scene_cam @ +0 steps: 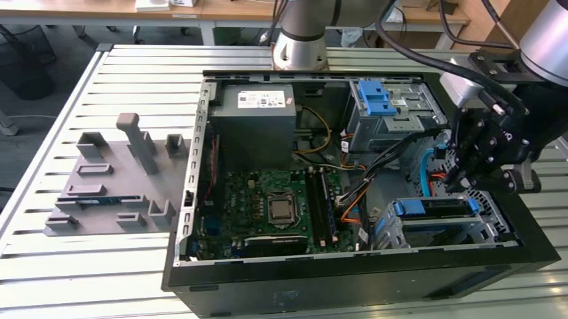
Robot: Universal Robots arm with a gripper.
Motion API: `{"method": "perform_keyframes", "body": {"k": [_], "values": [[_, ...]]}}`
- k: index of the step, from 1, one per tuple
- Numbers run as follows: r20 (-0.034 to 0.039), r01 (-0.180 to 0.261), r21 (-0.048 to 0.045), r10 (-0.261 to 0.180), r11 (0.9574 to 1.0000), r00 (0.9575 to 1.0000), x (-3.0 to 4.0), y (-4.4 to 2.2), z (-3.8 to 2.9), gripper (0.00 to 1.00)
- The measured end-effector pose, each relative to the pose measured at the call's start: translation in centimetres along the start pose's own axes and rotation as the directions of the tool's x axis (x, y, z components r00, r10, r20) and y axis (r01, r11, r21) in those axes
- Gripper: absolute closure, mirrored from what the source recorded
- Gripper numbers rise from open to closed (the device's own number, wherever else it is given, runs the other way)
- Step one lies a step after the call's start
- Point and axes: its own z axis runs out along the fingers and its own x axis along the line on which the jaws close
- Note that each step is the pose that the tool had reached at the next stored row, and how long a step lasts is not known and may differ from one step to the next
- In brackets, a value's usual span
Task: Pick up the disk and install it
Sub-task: 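Insert the first disk wire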
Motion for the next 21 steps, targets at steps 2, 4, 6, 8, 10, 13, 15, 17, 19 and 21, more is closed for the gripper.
{"method": "perform_keyframes", "body": {"k": [2, 4, 6, 8, 10, 13, 15, 17, 19, 21], "values": [[0.0, -0.001, -0.0031, 0.001, 1.0, 1.0, 0.0, 0.0, 0.04, 0.84], [0.0001, -0.003, -0.0036, 0.003, 1.0, 1.0, 0.06, -0.01, 0.19, 0.84], [0.0001, -0.009, -0.0038, 0.009, 0.9999, 1.0, 0.17, -0.02, 0.36, 0.84], [0.0003, -0.017, -0.004, 0.017, 0.9998, 0.9999, 0.29, -0.03, 0.43, 0.84], [0.0003, -0.02, -0.004, 0.02, 0.9998, 0.9998, 0.29, -0.03, 0.44, 0.84], [0.0003, -0.02, -0.0041, 0.02, 0.9998, 0.9998, 0.29, -0.05, 0.54, 0.84], [0.0001, -0.02, -0.0041, 0.02, 0.9998, 0.9998, 0.35, -0.06, 0.64, 0.84], [0.0003, -0.02, -0.0041, 0.02, 0.9998, 0.9998, 0.48, -0.08, 0.77, 0.84], [0.0003, -0.02, -0.0041, 0.02, 0.9998, 0.9998, 0.62, -0.09, 0.85, 0.84], [0.0004, -0.02, -0.0041, 0.02, 0.9998, 0.9998, 0.73, -0.12, 0.92, 0.84]]}}
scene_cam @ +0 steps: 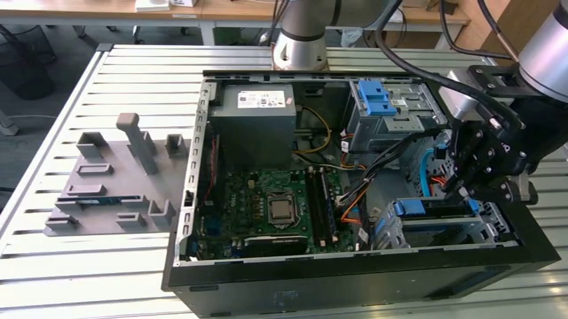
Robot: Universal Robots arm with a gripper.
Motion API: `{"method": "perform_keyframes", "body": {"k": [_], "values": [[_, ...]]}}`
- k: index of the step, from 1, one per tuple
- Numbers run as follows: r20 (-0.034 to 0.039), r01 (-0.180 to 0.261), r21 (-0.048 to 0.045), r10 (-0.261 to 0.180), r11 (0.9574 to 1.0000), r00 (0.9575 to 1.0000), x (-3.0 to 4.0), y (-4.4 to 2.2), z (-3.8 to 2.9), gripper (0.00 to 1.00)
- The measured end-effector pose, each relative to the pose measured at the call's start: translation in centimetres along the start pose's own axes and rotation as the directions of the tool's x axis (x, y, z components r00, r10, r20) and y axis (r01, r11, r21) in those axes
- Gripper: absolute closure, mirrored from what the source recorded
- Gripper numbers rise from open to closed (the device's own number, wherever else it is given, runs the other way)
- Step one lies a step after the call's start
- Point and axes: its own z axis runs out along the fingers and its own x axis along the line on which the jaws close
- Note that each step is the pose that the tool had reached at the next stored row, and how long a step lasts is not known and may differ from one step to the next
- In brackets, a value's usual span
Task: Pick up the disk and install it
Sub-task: 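Insert the first disk wire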
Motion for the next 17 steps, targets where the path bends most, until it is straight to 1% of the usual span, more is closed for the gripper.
{"method": "perform_keyframes", "body": {"k": [17], "values": [[-0.0003, -0.001, -0.0028, 0.001, 1.0, 1.0, 0.04, -0.15, 0.44, 0.84]]}}
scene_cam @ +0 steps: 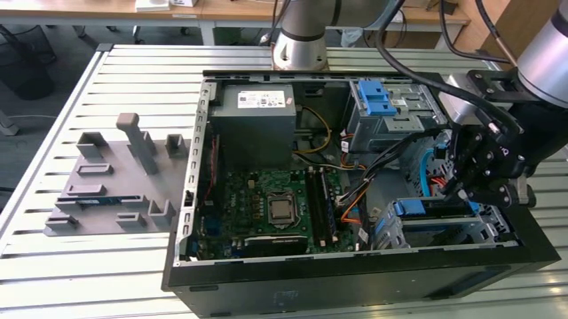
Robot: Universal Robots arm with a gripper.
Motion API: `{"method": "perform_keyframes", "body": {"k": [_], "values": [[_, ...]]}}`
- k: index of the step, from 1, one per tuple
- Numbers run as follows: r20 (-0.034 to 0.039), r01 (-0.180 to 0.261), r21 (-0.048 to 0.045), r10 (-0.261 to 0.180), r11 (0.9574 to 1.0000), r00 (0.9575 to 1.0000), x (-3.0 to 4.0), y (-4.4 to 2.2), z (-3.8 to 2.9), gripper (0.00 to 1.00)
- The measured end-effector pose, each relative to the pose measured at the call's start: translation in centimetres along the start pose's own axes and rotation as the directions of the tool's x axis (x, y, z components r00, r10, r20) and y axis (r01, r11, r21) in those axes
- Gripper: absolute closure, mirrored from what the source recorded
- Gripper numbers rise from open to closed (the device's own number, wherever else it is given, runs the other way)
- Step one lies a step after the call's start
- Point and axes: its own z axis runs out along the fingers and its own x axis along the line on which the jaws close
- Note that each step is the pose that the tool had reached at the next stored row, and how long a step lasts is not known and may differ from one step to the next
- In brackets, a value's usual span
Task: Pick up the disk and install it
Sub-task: 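Insert the first disk wire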
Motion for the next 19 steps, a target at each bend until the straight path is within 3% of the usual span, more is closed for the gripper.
{"method": "perform_keyframes", "body": {"k": [19], "values": [[0.0017, -0.001, -0.0024, 0.001, 1.0, 1.0, 0.18, -0.11, 0.14, 0.84]]}}
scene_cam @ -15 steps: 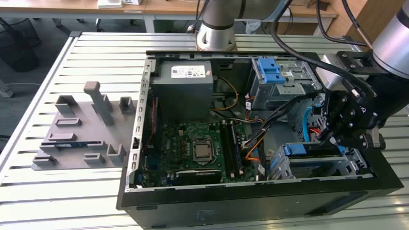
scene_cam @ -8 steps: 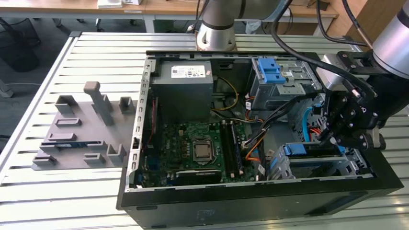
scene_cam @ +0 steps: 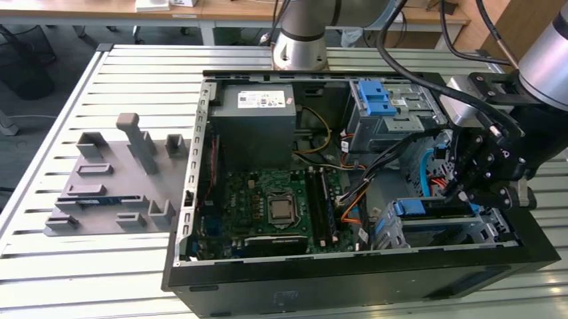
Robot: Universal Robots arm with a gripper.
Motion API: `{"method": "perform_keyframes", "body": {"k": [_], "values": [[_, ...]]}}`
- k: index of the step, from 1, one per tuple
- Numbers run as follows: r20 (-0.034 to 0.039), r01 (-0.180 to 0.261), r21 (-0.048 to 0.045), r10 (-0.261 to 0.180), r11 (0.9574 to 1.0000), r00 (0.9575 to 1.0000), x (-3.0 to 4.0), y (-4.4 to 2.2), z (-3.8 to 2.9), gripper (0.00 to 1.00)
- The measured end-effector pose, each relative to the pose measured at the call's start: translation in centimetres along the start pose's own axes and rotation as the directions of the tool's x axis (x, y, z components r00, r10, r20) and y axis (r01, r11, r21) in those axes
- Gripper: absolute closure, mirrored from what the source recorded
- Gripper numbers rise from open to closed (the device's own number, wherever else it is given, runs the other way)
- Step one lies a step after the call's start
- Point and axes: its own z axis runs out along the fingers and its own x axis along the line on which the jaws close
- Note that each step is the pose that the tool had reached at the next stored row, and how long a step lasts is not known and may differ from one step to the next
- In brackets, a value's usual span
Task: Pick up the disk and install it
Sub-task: 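Insert the first disk wire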
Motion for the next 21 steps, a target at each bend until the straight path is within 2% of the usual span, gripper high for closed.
{"method": "perform_keyframes", "body": {"k": [6, 21], "values": [[0.0031, 0.0, -0.0002, 0.0, 1.0, 1.0, -0.1, 0.0, 0.04, 0.84], [0.0044, 0.0, -0.0049, 0.0, 1.0, 1.0, -0.11, -0.06, 0.64, 0.84]]}}
